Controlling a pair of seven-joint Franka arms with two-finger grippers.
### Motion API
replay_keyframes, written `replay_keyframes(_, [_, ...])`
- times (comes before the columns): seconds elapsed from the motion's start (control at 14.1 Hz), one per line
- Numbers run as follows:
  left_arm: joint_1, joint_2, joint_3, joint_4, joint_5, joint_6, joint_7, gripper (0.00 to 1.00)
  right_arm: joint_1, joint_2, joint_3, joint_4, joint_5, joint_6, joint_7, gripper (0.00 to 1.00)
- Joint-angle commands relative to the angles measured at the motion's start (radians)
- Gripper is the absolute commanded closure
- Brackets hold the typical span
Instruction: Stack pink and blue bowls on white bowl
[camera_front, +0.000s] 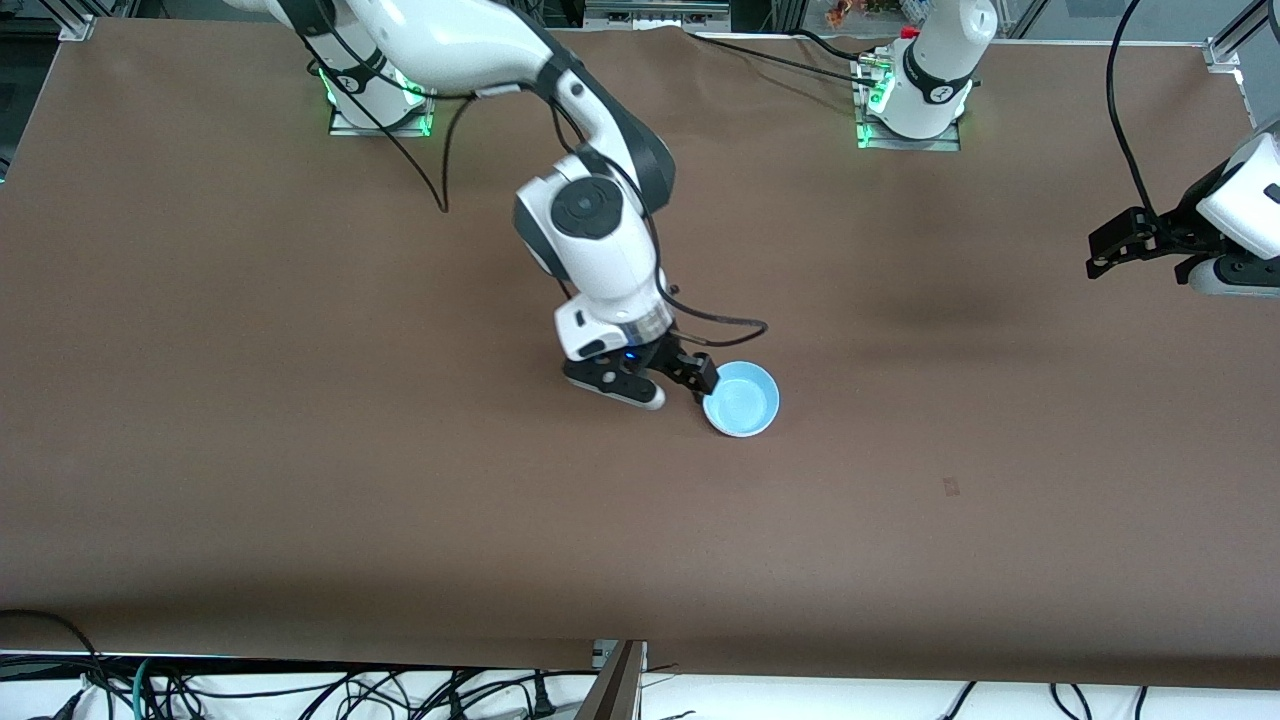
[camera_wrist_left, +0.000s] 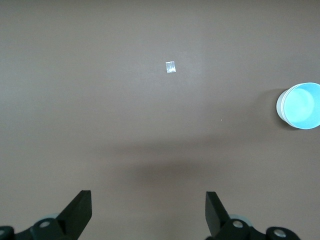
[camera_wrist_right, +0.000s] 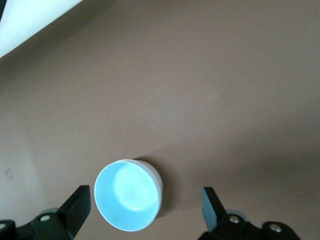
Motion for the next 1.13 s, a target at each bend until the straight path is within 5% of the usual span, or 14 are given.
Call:
replay_keyframes(0.0, [0.008, -0.001, -0.007, 0.004, 0.001, -0.010, -0.002, 0.00, -0.049, -0.147, -0.027, -0.061, 0.009, -0.199, -0.171, 0.01])
replay_keyframes(0.28, [0.008, -0.001, -0.006, 0.004, 0.001, -0.016, -0.002, 0.00, -0.161, -0.404, -0.042, -0.266, 0.050, -0.364, -0.446, 0.01])
replay_keyframes(0.5, [0.008, -0.001, -0.006, 0.004, 0.001, -0.017, -0.002, 0.00, -0.169, -0.573, -0.122, -0.485, 0.052, -0.367, -0.598, 0.01])
replay_keyframes(0.85, [0.010, -0.001, -0.003, 0.004, 0.001, -0.017, -0.001, 0.00, -0.169, -0.610, -0.249, -0.555, 0.036, -0.411, -0.695, 0.01])
replay_keyframes(1.06, [0.010, -0.001, -0.002, 0.004, 0.001, -0.017, -0.001, 0.00, -0.259, -0.652, -0.231, -0.572, 0.015, -0.430, -0.738, 0.01])
